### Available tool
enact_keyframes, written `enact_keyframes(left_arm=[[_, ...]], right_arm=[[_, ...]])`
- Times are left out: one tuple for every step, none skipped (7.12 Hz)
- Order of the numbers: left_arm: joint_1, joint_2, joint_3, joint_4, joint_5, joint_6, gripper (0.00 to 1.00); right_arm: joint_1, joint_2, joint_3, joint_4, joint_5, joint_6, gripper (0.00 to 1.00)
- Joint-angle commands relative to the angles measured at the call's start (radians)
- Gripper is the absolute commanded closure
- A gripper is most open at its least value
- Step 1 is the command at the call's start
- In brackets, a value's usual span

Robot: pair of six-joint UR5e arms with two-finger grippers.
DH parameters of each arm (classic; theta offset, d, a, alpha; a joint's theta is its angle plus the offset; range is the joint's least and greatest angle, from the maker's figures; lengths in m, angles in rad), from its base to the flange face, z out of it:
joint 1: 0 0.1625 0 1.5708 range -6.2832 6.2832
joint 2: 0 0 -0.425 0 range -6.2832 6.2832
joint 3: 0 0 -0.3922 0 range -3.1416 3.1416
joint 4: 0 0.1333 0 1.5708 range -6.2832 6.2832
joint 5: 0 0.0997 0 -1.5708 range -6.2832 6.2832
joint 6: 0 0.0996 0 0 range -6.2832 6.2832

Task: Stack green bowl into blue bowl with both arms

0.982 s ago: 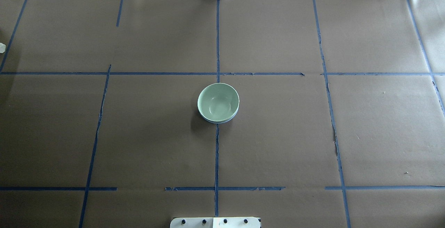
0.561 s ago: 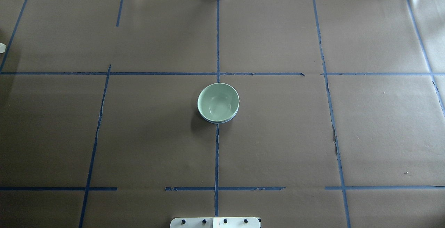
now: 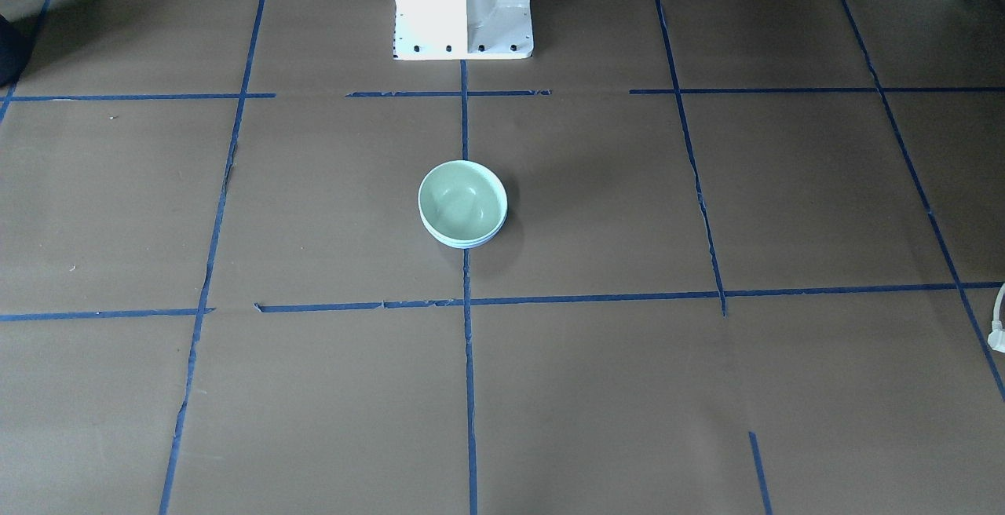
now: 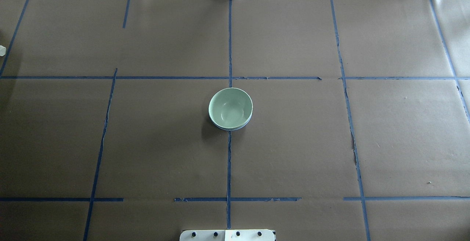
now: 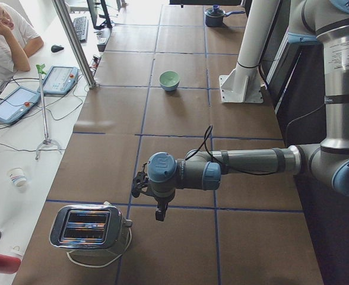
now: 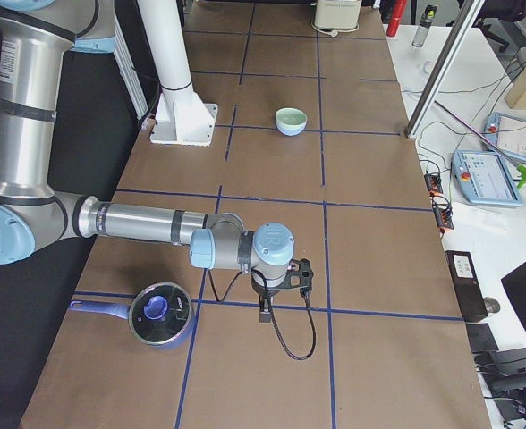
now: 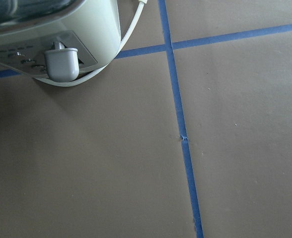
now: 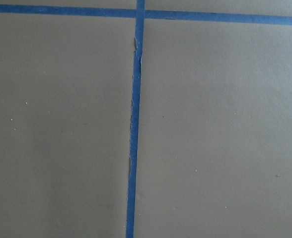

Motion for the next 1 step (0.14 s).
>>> enact_keyframes(left_arm=[[0.000, -0.002, 0.000, 0.000, 0.000, 0.000, 0.00]], right_arm=[[0.000, 0.000, 0.000, -0.001, 0.000, 0.000, 0.00]])
